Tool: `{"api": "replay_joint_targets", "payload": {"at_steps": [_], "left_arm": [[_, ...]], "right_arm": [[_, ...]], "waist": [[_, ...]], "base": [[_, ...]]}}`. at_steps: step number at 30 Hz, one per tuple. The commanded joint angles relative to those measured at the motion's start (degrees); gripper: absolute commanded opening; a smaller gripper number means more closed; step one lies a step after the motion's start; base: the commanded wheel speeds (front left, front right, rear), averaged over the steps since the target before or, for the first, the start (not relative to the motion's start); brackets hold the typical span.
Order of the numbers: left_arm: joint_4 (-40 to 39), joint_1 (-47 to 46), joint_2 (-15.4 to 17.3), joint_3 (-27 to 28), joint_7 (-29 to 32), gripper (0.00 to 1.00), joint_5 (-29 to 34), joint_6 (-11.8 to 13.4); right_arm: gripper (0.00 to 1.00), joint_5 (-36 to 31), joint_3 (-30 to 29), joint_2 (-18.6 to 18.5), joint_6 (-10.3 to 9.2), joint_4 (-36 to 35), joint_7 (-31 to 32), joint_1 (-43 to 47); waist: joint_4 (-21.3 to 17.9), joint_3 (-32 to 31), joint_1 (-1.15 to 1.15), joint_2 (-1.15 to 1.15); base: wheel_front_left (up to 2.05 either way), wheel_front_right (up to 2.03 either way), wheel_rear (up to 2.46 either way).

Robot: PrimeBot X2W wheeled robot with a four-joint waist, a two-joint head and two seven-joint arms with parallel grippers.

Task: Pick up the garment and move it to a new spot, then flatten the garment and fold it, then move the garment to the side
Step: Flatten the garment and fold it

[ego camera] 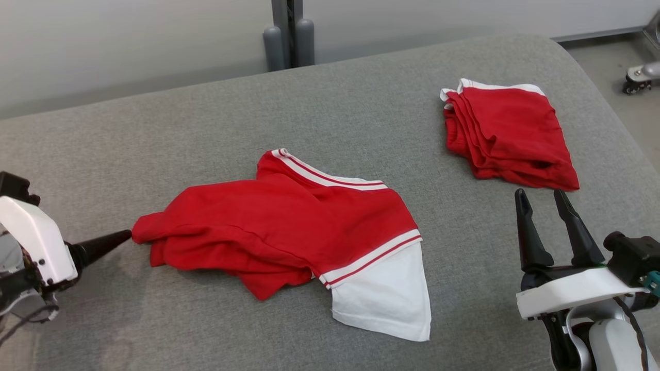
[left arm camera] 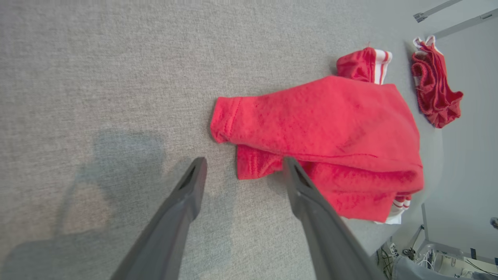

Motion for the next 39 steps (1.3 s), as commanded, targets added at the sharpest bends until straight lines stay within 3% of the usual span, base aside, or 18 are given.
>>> {"api": "replay_joint_targets", "payload": {"at_steps": [1,11,18,19,20,22,31,39], "left_arm": [[0.9,-1.4,0.1,0.3,0.7,1.00,-0.4,-0.1],[7.8,-5.0,0.4,1.3,4.7,1.00,-2.1,-0.1],[5.9,-3.7,0.9,1.6,11.4,1.00,-5.7,-0.1],[5.7,-3.6,1.0,1.6,11.7,0.85,-5.8,-0.1],[5.5,-3.5,1.0,1.7,11.8,0.50,-5.8,-0.1],[5.2,-3.4,1.0,1.6,11.9,0.00,-5.6,-0.1],[2.5,-3.4,0.9,1.9,9.4,0.00,-3.7,-0.1],[-4.7,-1.9,2.1,0.8,9.0,0.00,-1.7,-0.1]], "right_arm": [[1.00,0.4,0.3,-0.3,0.01,0.3,-0.6,-0.9],[1.00,1.8,2.2,-0.3,0.01,1.5,-3.1,-3.1],[1.00,1.8,2.3,-0.3,0.01,2.6,-4.0,-3.2],[1.00,1.8,2.3,-0.3,0.01,2.7,-4.1,-3.3],[1.00,1.8,2.3,-0.3,0.01,2.9,-4.2,-3.3],[1.00,1.8,2.4,-0.3,0.01,3.2,-4.3,-3.5],[1.00,1.0,2.1,-0.3,0.01,4.4,-4.3,-3.8],[1.00,1.2,1.6,-0.3,0.01,5.2,-4.4,-2.6]], "waist": [[-0.8,0.9,0.00,0.00],[-4.6,5.8,0.00,0.00],[-5.2,6.1,0.00,0.00],[-5.2,6.0,0.00,0.00],[-5.2,5.9,0.00,0.00],[-5.1,5.7,0.00,0.00],[-2.8,4.3,0.00,0.00],[1.2,1.2,0.00,0.00]], "base": [[0.00,0.00,0.00],[0.00,0.00,0.00],[0.00,0.00,0.00],[0.00,0.00,0.00],[0.00,0.00,0.00],[0.00,0.00,0.00],[0.00,0.00,0.00],[0.00,0.00,0.00]]}}
